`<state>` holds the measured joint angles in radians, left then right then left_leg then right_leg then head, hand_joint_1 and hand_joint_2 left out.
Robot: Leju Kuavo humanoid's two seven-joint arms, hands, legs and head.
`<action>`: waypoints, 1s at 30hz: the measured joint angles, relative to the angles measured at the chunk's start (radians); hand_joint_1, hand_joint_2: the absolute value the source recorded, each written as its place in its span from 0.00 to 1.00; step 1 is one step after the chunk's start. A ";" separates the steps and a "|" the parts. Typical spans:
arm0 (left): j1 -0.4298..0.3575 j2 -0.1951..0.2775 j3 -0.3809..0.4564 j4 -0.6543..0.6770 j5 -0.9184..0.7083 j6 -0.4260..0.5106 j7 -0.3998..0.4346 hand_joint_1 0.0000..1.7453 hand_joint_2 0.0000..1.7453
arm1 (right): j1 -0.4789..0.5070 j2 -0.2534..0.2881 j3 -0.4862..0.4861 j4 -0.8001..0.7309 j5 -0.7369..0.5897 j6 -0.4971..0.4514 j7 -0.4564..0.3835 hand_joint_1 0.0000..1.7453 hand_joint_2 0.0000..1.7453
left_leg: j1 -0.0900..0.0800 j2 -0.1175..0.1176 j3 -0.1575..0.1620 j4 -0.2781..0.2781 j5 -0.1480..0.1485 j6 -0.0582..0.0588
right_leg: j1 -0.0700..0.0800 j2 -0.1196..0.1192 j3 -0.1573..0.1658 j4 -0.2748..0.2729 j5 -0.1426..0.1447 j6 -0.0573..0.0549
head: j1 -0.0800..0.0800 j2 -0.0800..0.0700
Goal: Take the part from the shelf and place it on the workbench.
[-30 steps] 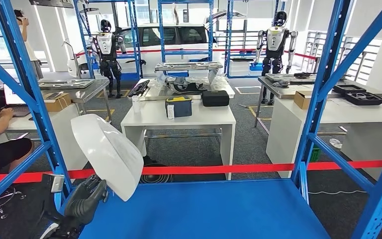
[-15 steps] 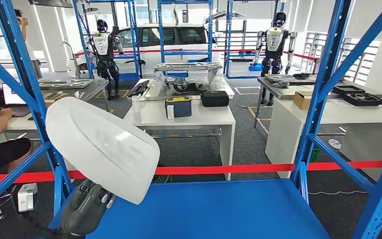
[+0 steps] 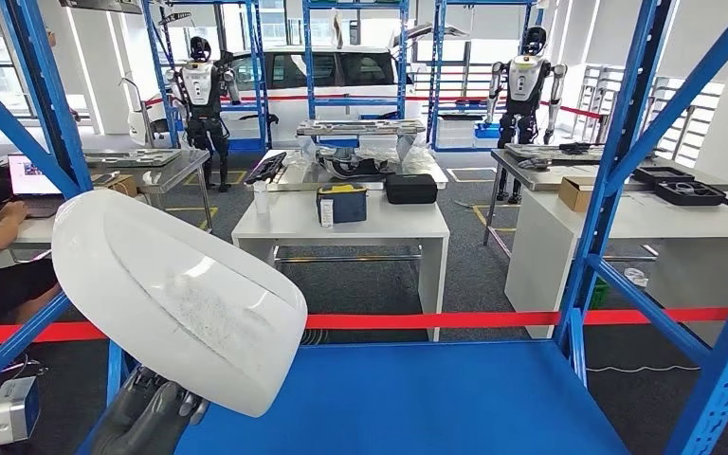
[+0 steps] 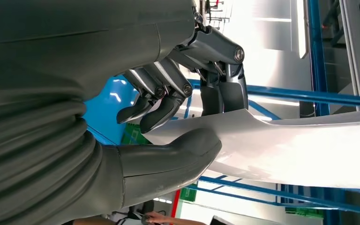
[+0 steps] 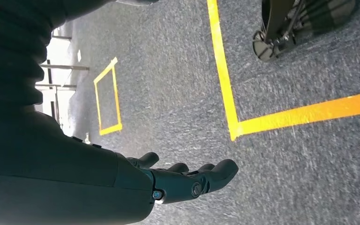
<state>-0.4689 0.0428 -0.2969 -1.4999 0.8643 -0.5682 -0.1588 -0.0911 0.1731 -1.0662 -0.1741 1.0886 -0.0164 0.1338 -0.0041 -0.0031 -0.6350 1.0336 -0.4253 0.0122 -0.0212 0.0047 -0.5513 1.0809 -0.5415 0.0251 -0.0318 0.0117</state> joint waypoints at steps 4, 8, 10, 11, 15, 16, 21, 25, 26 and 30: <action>0.011 0.024 0.000 -0.015 -0.006 -0.015 -0.012 1.00 1.00 | -0.001 0.001 0.000 0.000 0.000 0.008 -0.010 0.00 1.00 | -0.003 -0.003 -0.009 0.005 0.013 -0.029 | 0.002 0.002 -0.001 -0.031 0.013 -0.033 | 0.000 0.000; 0.042 0.054 -0.001 -0.031 -0.008 -0.033 -0.026 1.00 1.00 | -0.001 0.002 -0.002 0.001 0.000 0.011 -0.009 0.00 1.00 | 0.005 -0.002 -0.060 0.141 -0.116 -0.053 | 0.000 -0.003 -0.033 -0.034 0.046 -0.058 | -0.002 0.000; 0.068 0.068 -0.001 -0.040 -0.006 -0.045 -0.040 1.00 1.00 | 0.000 0.002 -0.005 0.001 -0.001 0.011 -0.009 0.00 1.00 | 0.008 -0.002 -0.081 0.253 -0.175 -0.060 | 0.002 -0.003 -0.053 -0.033 0.061 -0.058 | -0.002 0.000; 0.082 0.075 -0.001 -0.046 -0.004 -0.051 -0.048 1.00 1.00 | 0.000 0.002 -0.007 0.001 -0.002 0.011 -0.008 0.00 1.00 | 0.008 -0.002 -0.074 0.275 -0.175 -0.061 | 0.003 -0.004 -0.064 -0.033 0.069 -0.057 | -0.002 0.000; 0.130 0.092 0.001 -0.071 -0.001 -0.061 -0.078 1.00 1.00 | 0.001 0.002 -0.010 0.001 -0.003 0.010 0.004 0.00 1.00 | 0.006 -0.002 0.094 0.072 -0.113 -0.049 | 0.005 -0.004 -0.095 -0.032 0.099 -0.046 | -0.002 0.000; 0.143 0.094 0.003 -0.076 -0.002 -0.061 -0.090 1.00 1.00 | 0.001 0.002 -0.011 0.001 -0.004 0.008 0.007 0.00 1.00 | 0.003 -0.003 0.126 0.020 -0.115 -0.044 | 0.005 -0.004 -0.096 -0.033 0.106 -0.041 | -0.002 0.000; 0.212 0.107 0.022 -0.080 -0.008 -0.063 -0.144 1.00 1.00 | 0.007 0.006 -0.015 0.001 -0.002 0.005 0.029 0.00 1.00 | -0.002 0.001 0.127 -0.033 -0.090 -0.004 | 0.001 -0.001 -0.112 -0.017 0.091 -0.012 | -0.001 0.000; 0.273 0.110 0.060 -0.099 -0.039 -0.065 -0.176 1.00 1.00 | 0.008 0.007 -0.015 0.002 0.010 -0.004 0.029 0.00 1.00 | -0.004 0.006 0.075 -0.030 -0.047 0.011 | 0.004 -0.001 -0.162 0.194 -0.075 -0.008 | 0.000 0.000; 0.291 0.111 0.072 -0.109 -0.048 -0.065 -0.178 1.00 1.00 | 0.008 0.007 -0.015 0.002 0.010 -0.010 0.027 0.00 1.00 | -0.005 0.007 0.059 -0.027 -0.037 0.011 | 0.005 -0.001 -0.158 0.225 -0.075 -0.009 | 0.000 0.000; 0.369 0.112 0.116 -0.153 -0.075 -0.065 -0.174 1.00 1.00 | 0.007 0.007 -0.015 0.001 0.015 -0.015 0.008 0.00 1.00 | -0.006 0.009 0.001 -0.003 -0.007 0.002 | 0.014 0.000 0.004 0.054 -0.008 -0.024 | 0.000 0.000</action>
<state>-0.1003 0.1553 -0.1808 -1.6532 0.7894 -0.6336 -0.3330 -0.0845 0.1801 -1.0809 -0.1727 1.1041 -0.0315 0.1419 -0.0104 0.0058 -0.6343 1.0306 -0.4318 0.0139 -0.0075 0.0042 -0.5477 1.1347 -0.5499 0.0016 -0.0316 0.0114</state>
